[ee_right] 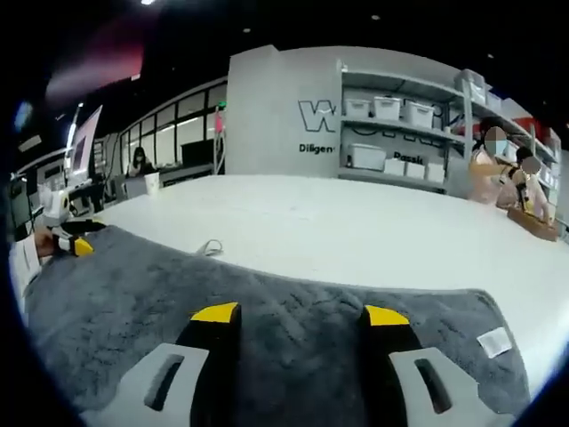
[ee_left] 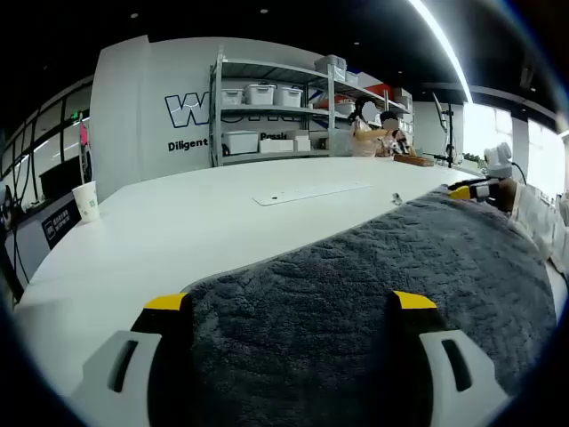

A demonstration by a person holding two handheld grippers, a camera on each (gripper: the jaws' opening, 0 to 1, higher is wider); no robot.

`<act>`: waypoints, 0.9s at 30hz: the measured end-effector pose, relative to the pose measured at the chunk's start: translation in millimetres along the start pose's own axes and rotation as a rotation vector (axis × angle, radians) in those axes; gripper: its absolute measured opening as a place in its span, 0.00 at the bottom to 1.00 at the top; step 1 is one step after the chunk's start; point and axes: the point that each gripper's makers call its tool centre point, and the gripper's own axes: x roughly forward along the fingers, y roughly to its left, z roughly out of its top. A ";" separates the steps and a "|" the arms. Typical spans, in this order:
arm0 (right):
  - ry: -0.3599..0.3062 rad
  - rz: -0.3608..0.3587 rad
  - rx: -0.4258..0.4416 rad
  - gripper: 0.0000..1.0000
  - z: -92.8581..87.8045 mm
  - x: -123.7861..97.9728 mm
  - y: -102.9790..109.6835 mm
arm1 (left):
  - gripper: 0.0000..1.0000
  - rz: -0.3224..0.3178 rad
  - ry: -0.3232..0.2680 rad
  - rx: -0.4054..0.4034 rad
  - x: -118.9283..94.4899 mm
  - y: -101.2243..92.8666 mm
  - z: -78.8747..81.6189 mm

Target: Open the folded towel by lifting each exposed corner and separating the folded layers until the towel lies flat within the target outline without major curled edges

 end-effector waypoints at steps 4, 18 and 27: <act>0.015 -0.049 0.009 0.49 -6.0 -2.1 -20.1 | 0.90 0.000 -0.001 0.000 0.0 0.2 0.1; 0.057 -0.073 0.058 0.49 -26.1 8.9 -52.5 | 0.90 0.001 -0.003 0.000 -0.2 0.0 -0.3; 0.063 -0.075 0.052 0.50 -25.4 12.9 -59.5 | 0.90 0.000 -0.003 0.000 -0.4 -0.2 -0.4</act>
